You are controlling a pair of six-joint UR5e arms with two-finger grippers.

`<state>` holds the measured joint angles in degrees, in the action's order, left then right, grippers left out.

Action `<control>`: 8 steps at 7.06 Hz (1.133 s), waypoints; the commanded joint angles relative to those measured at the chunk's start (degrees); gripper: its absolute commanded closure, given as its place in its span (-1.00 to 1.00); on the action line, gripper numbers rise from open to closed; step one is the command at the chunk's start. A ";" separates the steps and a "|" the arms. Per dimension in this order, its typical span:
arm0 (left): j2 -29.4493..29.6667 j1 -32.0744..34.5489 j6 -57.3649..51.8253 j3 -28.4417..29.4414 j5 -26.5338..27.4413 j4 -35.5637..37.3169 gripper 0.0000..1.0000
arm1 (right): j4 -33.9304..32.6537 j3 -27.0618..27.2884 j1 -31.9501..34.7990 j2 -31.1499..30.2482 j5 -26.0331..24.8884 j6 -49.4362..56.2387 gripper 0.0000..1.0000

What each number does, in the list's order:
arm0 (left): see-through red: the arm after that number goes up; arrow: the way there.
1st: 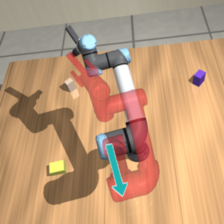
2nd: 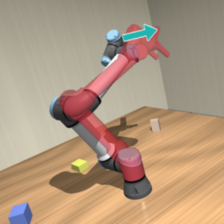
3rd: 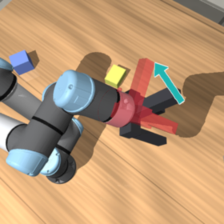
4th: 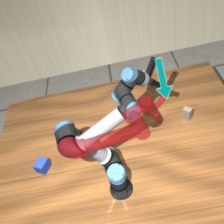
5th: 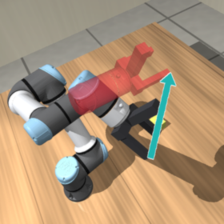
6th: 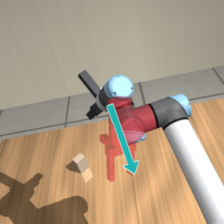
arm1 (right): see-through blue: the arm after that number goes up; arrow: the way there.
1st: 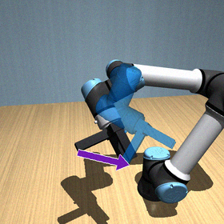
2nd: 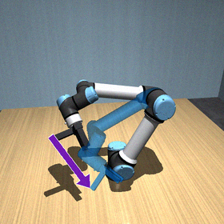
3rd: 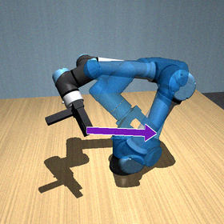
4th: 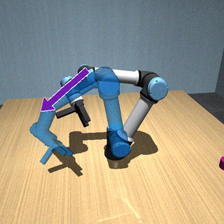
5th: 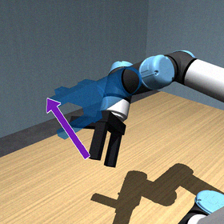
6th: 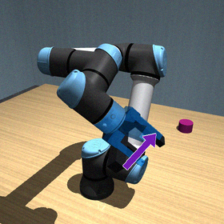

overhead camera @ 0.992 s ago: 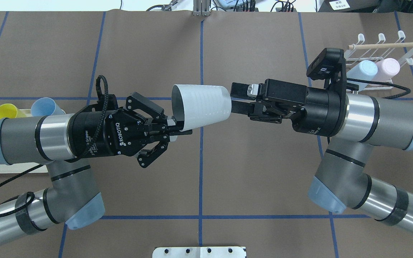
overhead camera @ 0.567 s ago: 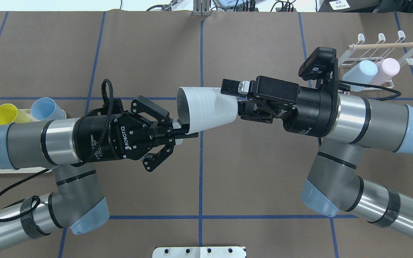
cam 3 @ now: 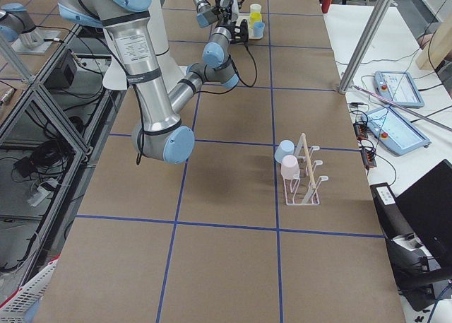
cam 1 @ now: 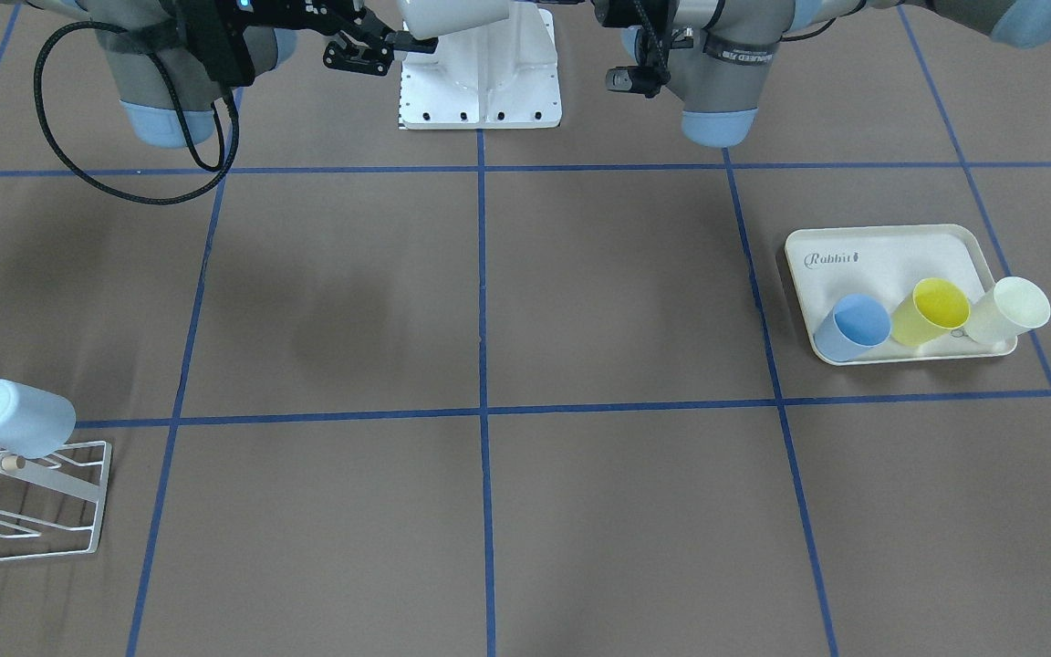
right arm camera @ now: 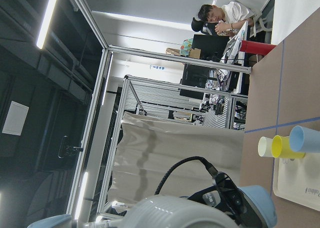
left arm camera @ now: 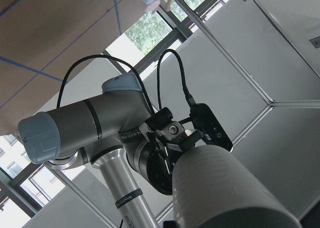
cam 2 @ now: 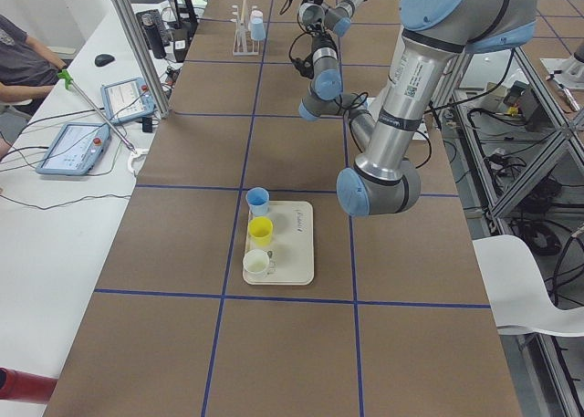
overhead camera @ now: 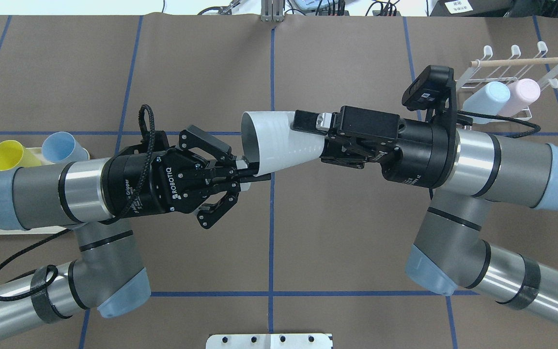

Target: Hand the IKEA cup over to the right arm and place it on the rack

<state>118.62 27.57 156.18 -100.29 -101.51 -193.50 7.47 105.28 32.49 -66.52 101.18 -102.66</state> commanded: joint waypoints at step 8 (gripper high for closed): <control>-1.80 1.16 -0.97 -0.34 1.41 0.14 -1.00 | 0.00 0.10 0.20 -0.10 -0.89 -0.08 0.52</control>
<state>117.87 27.96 155.30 -100.33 -100.29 -193.43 7.47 105.35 32.61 -66.56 100.73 -102.70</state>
